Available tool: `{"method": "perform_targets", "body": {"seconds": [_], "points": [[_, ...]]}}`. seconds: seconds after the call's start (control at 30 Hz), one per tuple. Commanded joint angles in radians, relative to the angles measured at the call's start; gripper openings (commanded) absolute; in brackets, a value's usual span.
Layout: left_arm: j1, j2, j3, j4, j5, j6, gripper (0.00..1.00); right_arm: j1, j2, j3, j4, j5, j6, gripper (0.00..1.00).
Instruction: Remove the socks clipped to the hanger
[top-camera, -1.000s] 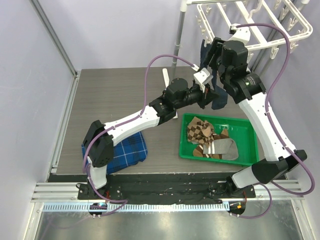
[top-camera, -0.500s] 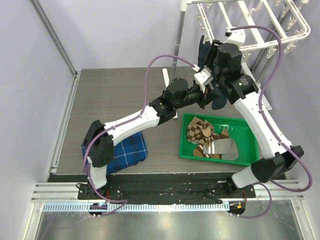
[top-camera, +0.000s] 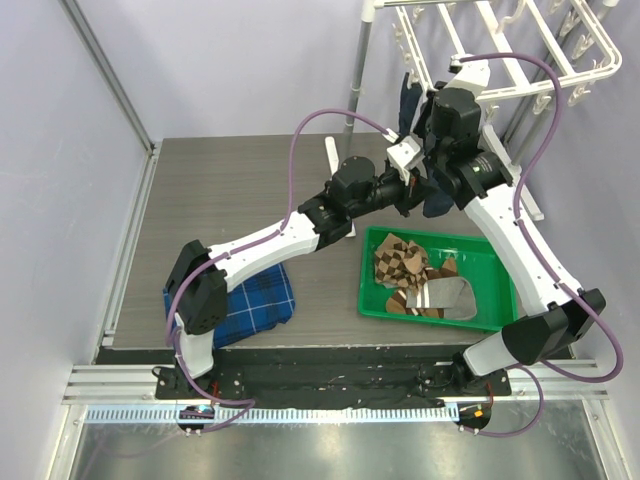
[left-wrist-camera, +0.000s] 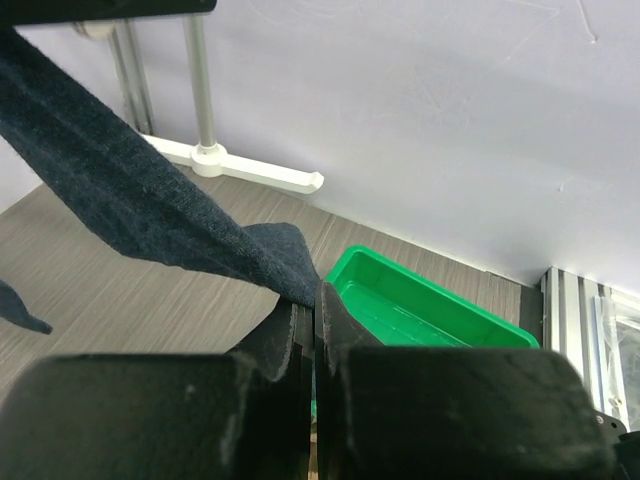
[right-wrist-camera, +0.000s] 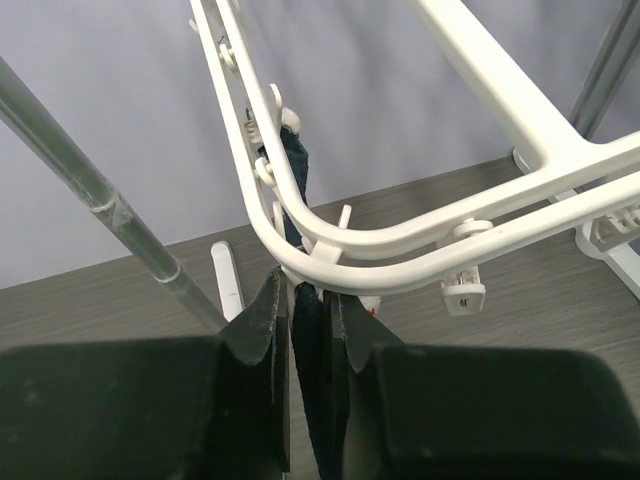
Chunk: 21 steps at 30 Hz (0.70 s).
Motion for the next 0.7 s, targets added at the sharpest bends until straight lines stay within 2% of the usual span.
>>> {"method": "perform_targets", "body": {"seconds": [0.0, 0.07, 0.1, 0.17, 0.2, 0.27, 0.53, 0.63, 0.67], "points": [[-0.01, 0.004, -0.016, 0.055, -0.011, 0.001, 0.0, -0.006, -0.034, 0.074, 0.039, 0.012, 0.05, 0.1], [-0.012, 0.005, -0.014, 0.058, -0.003, -0.002, 0.0, -0.005, -0.041, 0.09, 0.02, 0.015, 0.076, 0.29], [-0.012, 0.005, -0.014, 0.059, -0.002, -0.005, 0.0, -0.005, -0.04, 0.093, 0.016, 0.019, 0.079, 0.41], [-0.012, 0.002, -0.011, 0.061, 0.003, -0.007, 0.0, -0.005, -0.025, 0.108, 0.011, 0.051, 0.076, 0.46], [-0.012, 0.001, -0.01, 0.061, 0.005, -0.007, 0.0, -0.006, -0.014, 0.114, 0.008, 0.064, 0.065, 0.36], [-0.01, -0.001, -0.004, 0.059, 0.008, -0.008, 0.0, -0.006, 0.017, 0.142, -0.001, 0.082, 0.061, 0.01], [-0.01, -0.009, 0.001, 0.05, 0.0, -0.004, 0.0, -0.006, 0.015, 0.151, -0.007, 0.072, 0.045, 0.01], [-0.01, -0.007, -0.002, 0.042, -0.006, 0.008, 0.0, -0.006, -0.003, 0.163, -0.021, 0.021, 0.057, 0.01], [-0.012, -0.007, -0.002, 0.041, -0.008, 0.013, 0.0, -0.006, -0.008, 0.171, -0.039, 0.021, 0.071, 0.13]]}}
